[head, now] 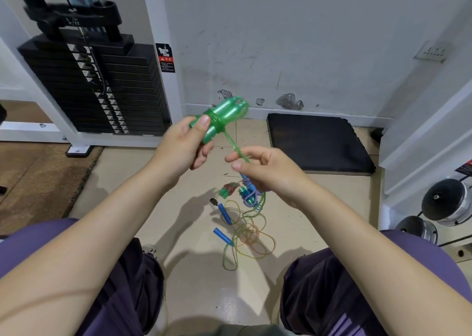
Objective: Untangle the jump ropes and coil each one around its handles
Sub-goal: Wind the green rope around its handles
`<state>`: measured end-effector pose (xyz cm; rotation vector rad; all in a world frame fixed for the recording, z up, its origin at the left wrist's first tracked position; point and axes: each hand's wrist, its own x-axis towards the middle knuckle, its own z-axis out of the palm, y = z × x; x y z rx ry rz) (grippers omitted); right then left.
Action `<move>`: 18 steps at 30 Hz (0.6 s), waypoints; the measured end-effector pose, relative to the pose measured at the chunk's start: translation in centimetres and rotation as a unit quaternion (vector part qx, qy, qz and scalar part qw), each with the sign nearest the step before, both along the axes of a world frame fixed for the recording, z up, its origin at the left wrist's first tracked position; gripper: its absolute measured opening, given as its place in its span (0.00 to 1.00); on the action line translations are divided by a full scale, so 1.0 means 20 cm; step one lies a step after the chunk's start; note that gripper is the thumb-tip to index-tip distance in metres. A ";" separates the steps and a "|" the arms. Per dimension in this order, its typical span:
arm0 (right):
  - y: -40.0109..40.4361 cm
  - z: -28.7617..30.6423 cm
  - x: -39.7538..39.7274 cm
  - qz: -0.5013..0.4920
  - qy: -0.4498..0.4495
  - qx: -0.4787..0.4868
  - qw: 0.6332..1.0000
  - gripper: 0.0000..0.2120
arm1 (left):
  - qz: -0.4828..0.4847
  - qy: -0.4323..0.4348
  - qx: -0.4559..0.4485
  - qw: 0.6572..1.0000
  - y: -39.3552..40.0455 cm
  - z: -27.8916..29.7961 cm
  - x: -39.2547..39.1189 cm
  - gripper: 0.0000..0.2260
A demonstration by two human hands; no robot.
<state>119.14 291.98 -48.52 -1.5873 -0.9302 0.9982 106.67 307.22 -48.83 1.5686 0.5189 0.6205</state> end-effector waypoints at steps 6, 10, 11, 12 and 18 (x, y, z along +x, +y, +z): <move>0.03 0.00 -0.06 0.012 -0.189 -0.017 0.982 0.09 | 0.130 0.075 0.093 0.984 0.05 -0.04 0.01 0.12; 0.03 0.04 -0.02 -0.024 -0.254 0.022 0.967 0.14 | 0.026 0.233 0.243 0.941 0.06 -0.09 0.01 0.10; 0.03 0.05 0.00 -0.040 -0.268 0.036 0.962 0.15 | -0.032 0.257 0.240 0.936 0.05 -0.08 0.01 0.09; 0.03 0.06 0.03 -0.054 -0.280 0.043 0.957 0.14 | -0.086 0.266 0.229 0.932 0.03 -0.07 0.01 0.09; 0.02 0.05 0.09 -0.076 -0.258 0.048 0.962 0.10 | -0.262 0.196 0.148 0.933 -0.04 0.02 -0.05 0.15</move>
